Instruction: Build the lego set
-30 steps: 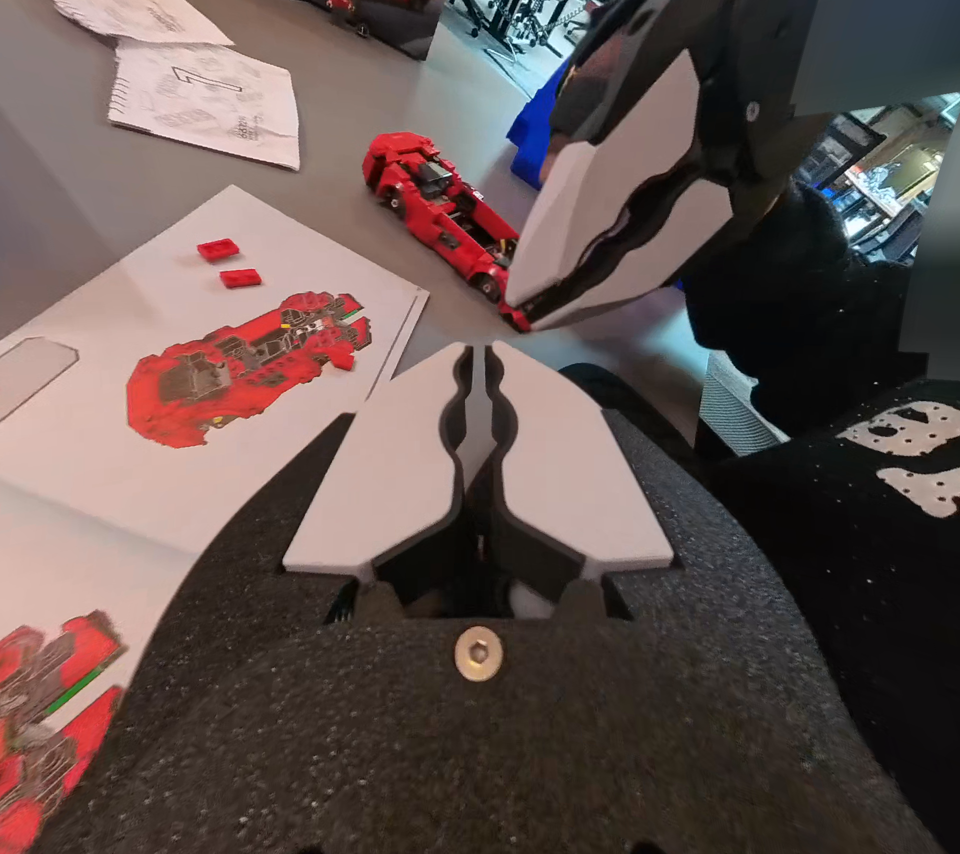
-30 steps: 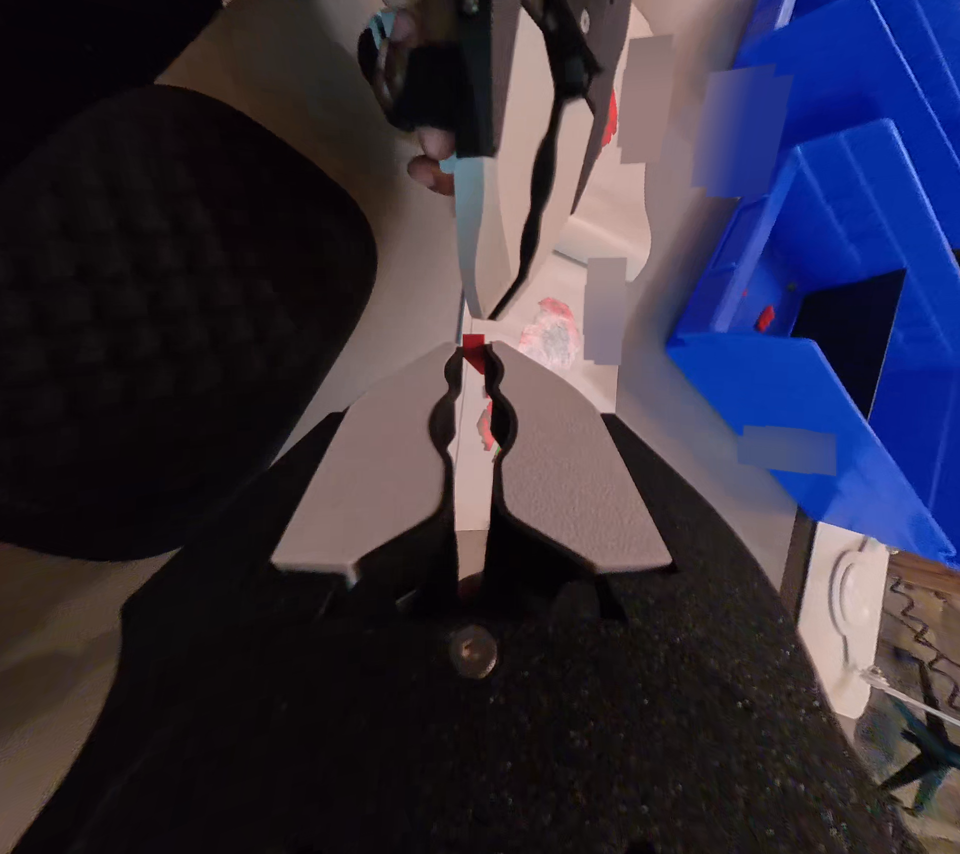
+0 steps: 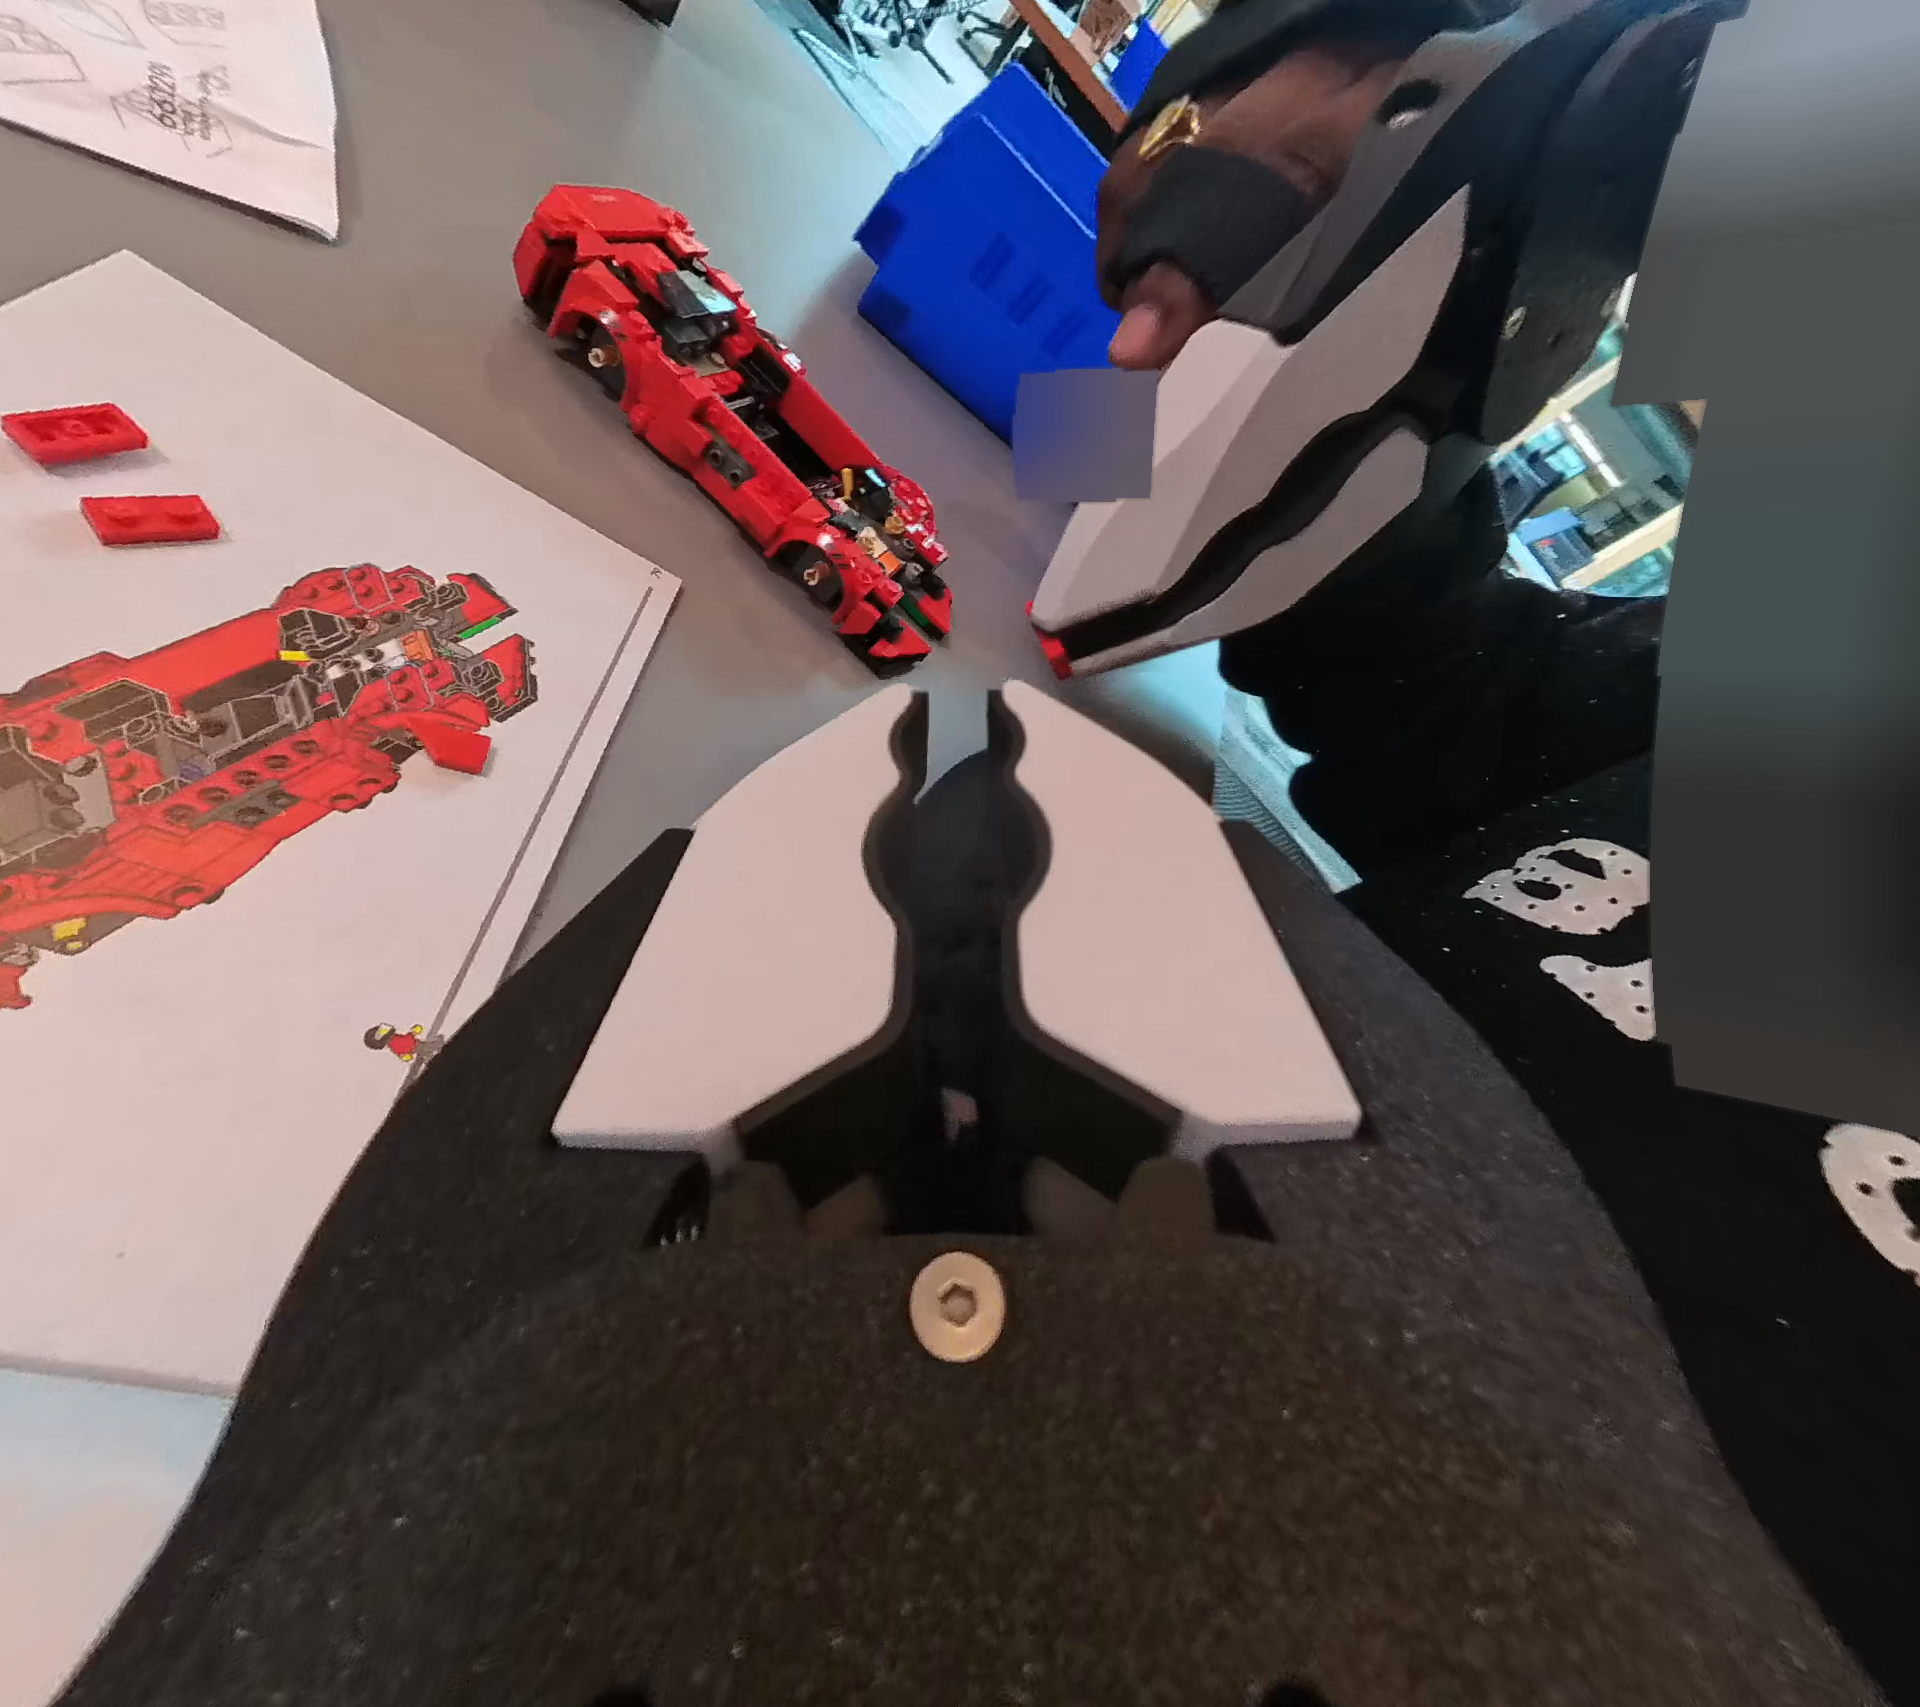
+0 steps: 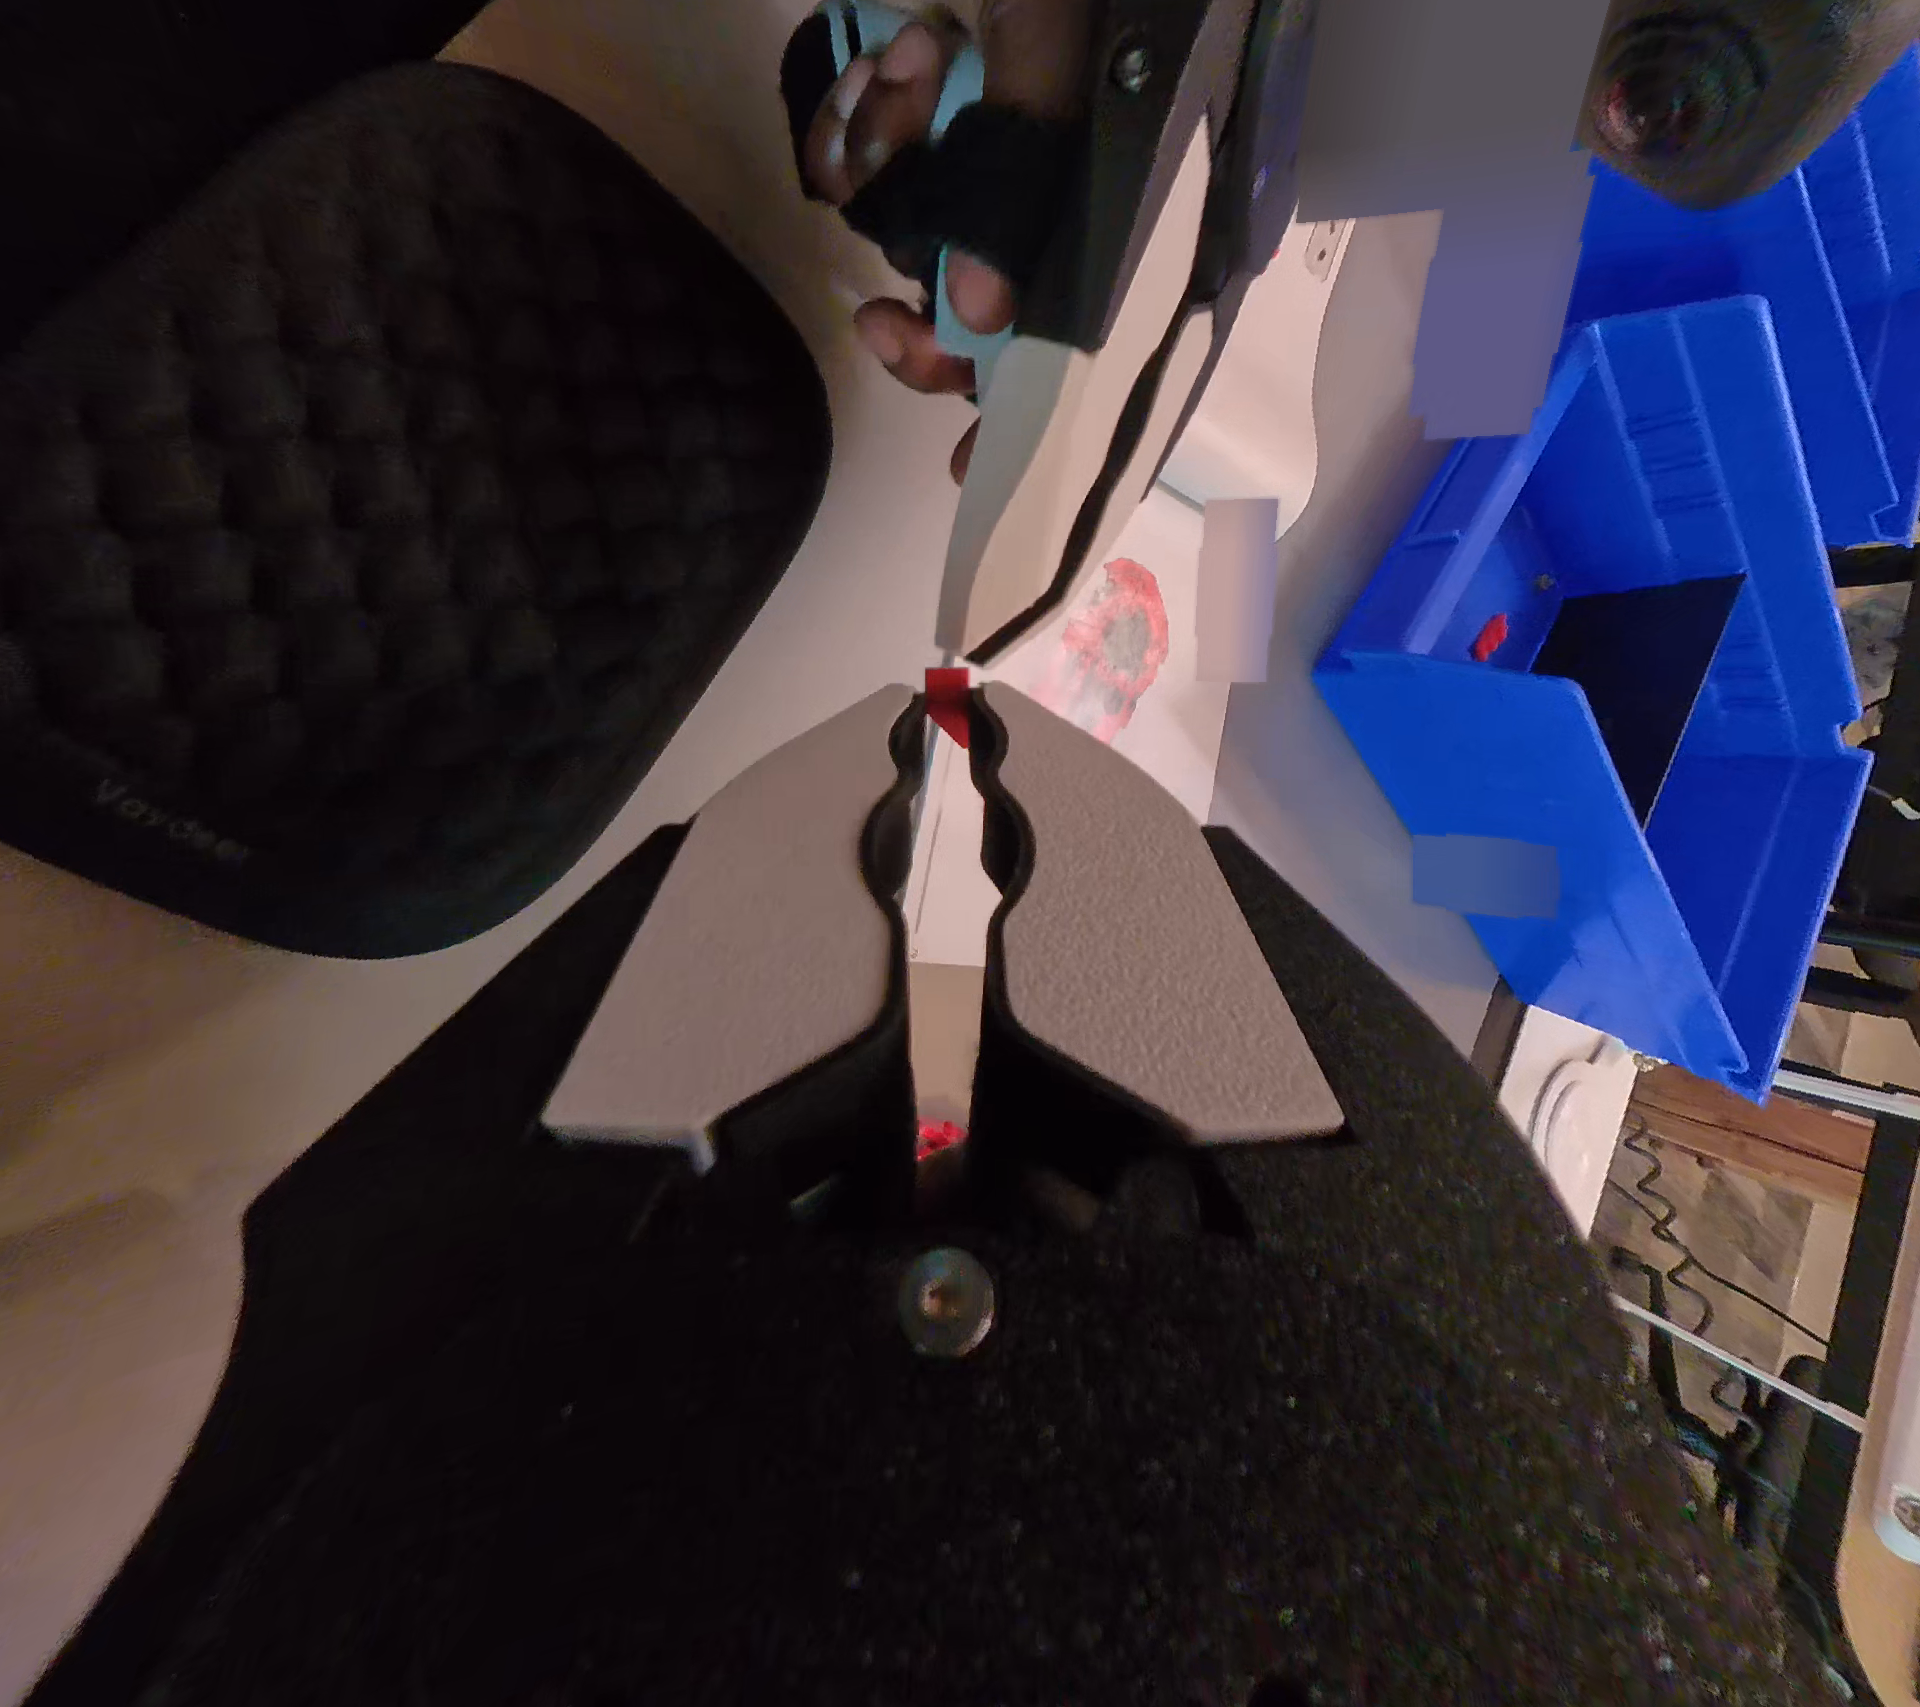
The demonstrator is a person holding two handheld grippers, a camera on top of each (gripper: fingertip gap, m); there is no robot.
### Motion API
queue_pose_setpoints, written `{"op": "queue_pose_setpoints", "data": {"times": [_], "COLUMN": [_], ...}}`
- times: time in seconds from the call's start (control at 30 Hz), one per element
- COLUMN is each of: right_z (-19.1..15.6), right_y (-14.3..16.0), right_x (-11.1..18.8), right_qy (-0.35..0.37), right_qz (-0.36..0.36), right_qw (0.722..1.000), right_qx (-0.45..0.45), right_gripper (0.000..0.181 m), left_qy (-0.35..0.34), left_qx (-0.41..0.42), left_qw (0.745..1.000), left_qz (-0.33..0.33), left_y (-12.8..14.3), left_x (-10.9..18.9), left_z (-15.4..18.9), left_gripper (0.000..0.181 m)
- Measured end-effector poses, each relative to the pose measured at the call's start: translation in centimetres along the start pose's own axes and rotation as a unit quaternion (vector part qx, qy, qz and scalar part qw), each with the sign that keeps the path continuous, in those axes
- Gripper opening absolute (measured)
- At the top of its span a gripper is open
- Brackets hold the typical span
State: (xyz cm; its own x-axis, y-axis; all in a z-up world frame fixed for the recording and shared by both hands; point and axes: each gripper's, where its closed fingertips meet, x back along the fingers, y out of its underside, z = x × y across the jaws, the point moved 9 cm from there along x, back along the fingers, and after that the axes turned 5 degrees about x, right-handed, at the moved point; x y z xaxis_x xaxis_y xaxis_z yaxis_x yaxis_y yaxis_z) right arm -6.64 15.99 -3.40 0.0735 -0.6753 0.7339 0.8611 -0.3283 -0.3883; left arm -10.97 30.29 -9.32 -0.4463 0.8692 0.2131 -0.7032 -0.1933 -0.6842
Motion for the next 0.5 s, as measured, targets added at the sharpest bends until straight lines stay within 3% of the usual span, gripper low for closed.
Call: {"op": "queue_pose_setpoints", "data": {"times": [0.03,0.5], "right_z": [-0.04,-0.2], "right_y": [0.01,-0.44], "right_x": [-0.03,-0.61], "right_qy": [-0.001,-0.022], "right_qz": [0.0,-0.001], "right_qw": [1.0,1.0], "right_qx": [0.0,0.014], "right_gripper": [0.008,0.008], "left_qy": [0.006,0.027], "left_qx": [0.001,0.008], "left_qw": [1.0,1.0], "left_qz": [0.0,-0.006], "left_y": [-0.04,0.06], "left_x": [0.09,0.02], "left_z": [0.07,0.2], "left_gripper": [0.012,0.023]}}
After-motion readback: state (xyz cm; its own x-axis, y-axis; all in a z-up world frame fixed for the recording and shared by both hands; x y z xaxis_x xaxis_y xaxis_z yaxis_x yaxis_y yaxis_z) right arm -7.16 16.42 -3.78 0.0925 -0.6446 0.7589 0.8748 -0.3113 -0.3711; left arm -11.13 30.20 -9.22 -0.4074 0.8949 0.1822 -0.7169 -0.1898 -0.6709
